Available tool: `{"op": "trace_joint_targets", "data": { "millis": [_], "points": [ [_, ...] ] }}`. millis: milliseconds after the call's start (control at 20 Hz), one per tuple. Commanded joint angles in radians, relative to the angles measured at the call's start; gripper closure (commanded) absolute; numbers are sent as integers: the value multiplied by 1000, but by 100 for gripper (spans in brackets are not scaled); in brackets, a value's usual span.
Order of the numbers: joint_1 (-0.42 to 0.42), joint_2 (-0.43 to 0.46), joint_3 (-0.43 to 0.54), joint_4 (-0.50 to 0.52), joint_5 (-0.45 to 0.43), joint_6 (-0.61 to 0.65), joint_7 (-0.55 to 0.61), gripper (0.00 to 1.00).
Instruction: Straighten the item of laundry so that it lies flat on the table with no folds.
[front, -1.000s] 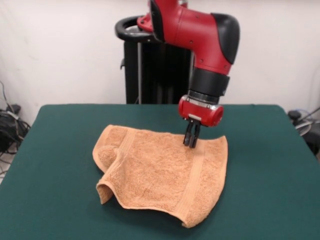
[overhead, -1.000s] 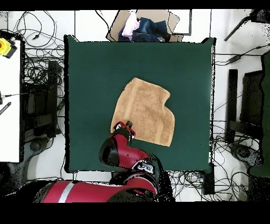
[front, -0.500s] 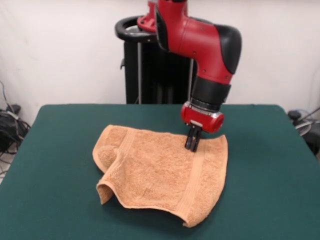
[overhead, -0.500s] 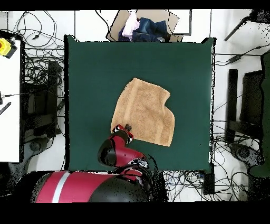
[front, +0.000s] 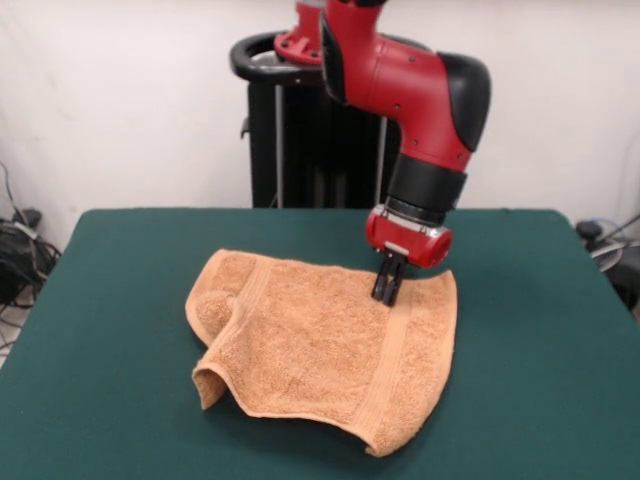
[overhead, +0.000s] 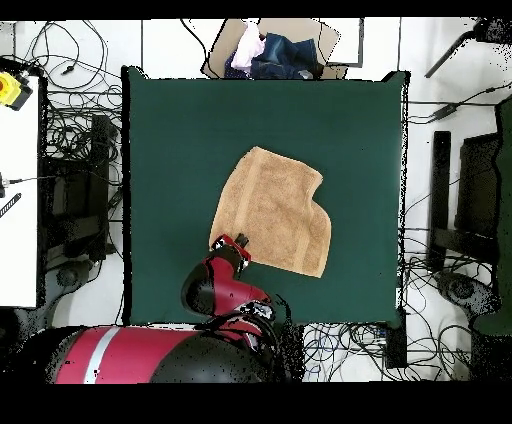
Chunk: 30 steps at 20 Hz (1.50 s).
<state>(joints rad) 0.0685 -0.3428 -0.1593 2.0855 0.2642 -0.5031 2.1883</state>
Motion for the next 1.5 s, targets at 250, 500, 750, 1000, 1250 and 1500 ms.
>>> {"op": "trace_joint_targets", "data": {
  "millis": [250,500,750,1000,1250,1500],
  "points": [
    [12,113,183,-131,52,-10,245,100],
    [-5,102,213,-120,17,6,246,100],
    [-28,101,246,-119,-28,18,242,100],
    [-47,82,279,-100,-66,33,247,100],
    [-64,71,301,-87,-96,42,239,100],
    [-78,73,321,-86,-122,43,231,100]
  ]
}}
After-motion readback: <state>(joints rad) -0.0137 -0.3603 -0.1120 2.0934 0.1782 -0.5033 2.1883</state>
